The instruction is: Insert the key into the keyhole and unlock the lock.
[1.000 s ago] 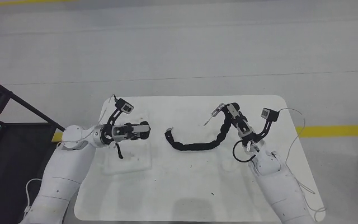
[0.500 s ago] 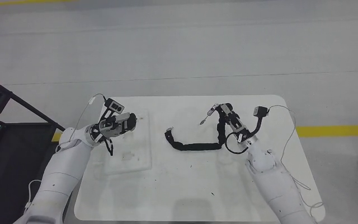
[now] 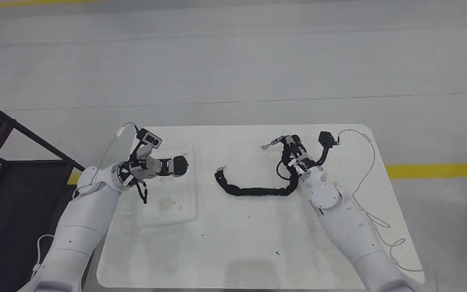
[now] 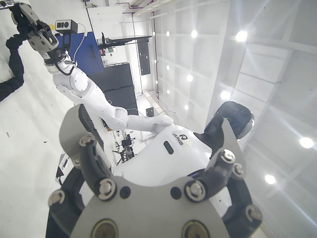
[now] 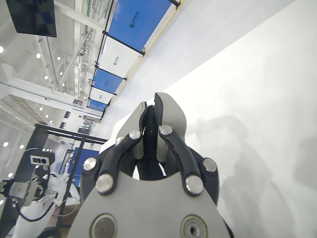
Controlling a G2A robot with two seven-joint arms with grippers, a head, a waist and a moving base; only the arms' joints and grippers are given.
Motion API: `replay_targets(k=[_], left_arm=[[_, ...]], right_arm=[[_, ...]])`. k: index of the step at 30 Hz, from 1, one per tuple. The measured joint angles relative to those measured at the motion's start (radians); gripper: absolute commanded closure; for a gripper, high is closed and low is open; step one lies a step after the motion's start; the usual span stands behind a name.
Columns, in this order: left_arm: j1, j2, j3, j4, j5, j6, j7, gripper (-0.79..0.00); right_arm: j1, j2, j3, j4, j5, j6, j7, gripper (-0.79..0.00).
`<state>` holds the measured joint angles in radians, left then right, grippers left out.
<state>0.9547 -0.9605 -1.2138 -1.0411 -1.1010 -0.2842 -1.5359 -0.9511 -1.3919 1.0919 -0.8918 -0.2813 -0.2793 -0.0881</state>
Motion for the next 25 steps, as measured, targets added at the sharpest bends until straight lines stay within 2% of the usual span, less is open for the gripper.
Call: replay_targets(k=[2, 3, 4, 5, 9, 12, 13, 17, 20, 25], left_arm=[[0.000, 0.000, 0.000, 0.000, 0.000, 0.000, 0.000, -0.785], [0.000, 0.000, 0.000, 0.000, 0.000, 0.000, 0.000, -0.785], [0.000, 0.000, 0.000, 0.000, 0.000, 0.000, 0.000, -0.785], [0.000, 0.000, 0.000, 0.000, 0.000, 0.000, 0.000, -0.785], [0.000, 0.000, 0.000, 0.000, 0.000, 0.000, 0.000, -0.785], [0.000, 0.000, 0.000, 0.000, 0.000, 0.000, 0.000, -0.785], [0.000, 0.000, 0.000, 0.000, 0.000, 0.000, 0.000, -0.784], [0.000, 0.000, 0.000, 0.000, 0.000, 0.000, 0.000, -0.784], [0.000, 0.000, 0.000, 0.000, 0.000, 0.000, 0.000, -0.784], [0.000, 0.000, 0.000, 0.000, 0.000, 0.000, 0.000, -0.784]], right_arm=[[0.006, -0.004, -0.009, 0.010, -0.034, 0.032, -0.029, 0.000], [0.008, -0.006, -0.012, 0.015, -0.046, 0.046, -0.040, -0.068], [0.011, -0.007, -0.014, 0.019, -0.059, 0.061, -0.051, -0.342], [0.012, -0.009, -0.016, 0.021, -0.072, 0.079, -0.066, -0.785], [0.013, -0.014, -0.013, 0.023, -0.091, 0.111, -0.108, -0.785], [0.004, -0.014, 0.002, 0.010, -0.088, 0.098, -0.121, -0.785], [0.000, -0.012, 0.009, 0.002, -0.085, 0.088, -0.123, -0.323], [-0.008, -0.009, 0.020, -0.007, -0.082, 0.077, -0.123, -0.555], [-0.007, -0.010, 0.019, -0.007, -0.083, 0.078, -0.123, -0.679], [-0.007, -0.010, 0.019, -0.007, -0.083, 0.078, -0.122, -0.779]])
